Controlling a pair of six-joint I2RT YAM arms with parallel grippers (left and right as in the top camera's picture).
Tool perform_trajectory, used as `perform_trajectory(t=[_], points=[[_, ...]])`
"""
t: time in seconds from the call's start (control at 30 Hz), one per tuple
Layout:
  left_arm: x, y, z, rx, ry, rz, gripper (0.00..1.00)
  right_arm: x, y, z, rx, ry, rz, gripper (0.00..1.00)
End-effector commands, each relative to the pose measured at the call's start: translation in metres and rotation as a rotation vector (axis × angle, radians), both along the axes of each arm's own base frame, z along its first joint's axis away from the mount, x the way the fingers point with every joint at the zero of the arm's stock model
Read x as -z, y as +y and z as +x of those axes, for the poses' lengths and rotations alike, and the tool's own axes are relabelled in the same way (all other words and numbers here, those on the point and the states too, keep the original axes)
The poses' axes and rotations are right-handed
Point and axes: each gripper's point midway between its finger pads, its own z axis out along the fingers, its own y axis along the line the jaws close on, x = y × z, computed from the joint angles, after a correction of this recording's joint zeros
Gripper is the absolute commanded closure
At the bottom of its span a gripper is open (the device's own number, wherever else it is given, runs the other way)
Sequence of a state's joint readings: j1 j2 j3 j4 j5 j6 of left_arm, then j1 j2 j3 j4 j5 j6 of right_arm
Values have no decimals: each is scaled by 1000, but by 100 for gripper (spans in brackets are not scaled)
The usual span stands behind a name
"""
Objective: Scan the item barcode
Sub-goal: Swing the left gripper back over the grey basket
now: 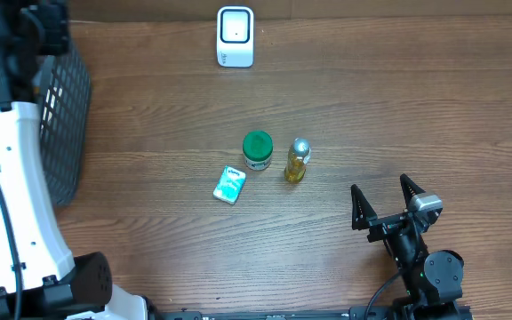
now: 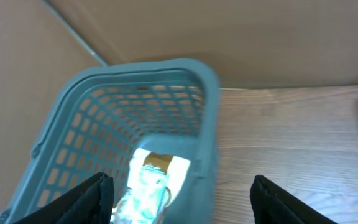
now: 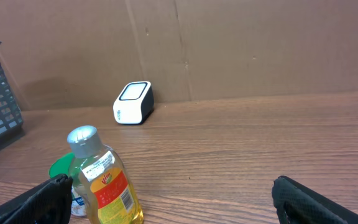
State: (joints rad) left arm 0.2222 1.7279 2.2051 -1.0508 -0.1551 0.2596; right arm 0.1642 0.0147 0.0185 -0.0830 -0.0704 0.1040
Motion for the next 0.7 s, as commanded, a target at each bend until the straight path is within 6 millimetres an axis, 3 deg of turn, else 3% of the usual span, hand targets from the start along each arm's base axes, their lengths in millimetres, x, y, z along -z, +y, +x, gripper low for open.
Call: perform_trajectory(t=[0.0, 0.27, 0.67], points=[[-2, 14, 0, 42, -20, -31, 23, 2, -2, 0, 12, -5, -2, 0], [27, 59, -3, 5, 10, -117, 18, 2, -2, 0, 12, -5, -2, 0], [116, 104, -11, -145, 218, -79, 12, 2, -2, 0, 12, -5, -2, 0]])
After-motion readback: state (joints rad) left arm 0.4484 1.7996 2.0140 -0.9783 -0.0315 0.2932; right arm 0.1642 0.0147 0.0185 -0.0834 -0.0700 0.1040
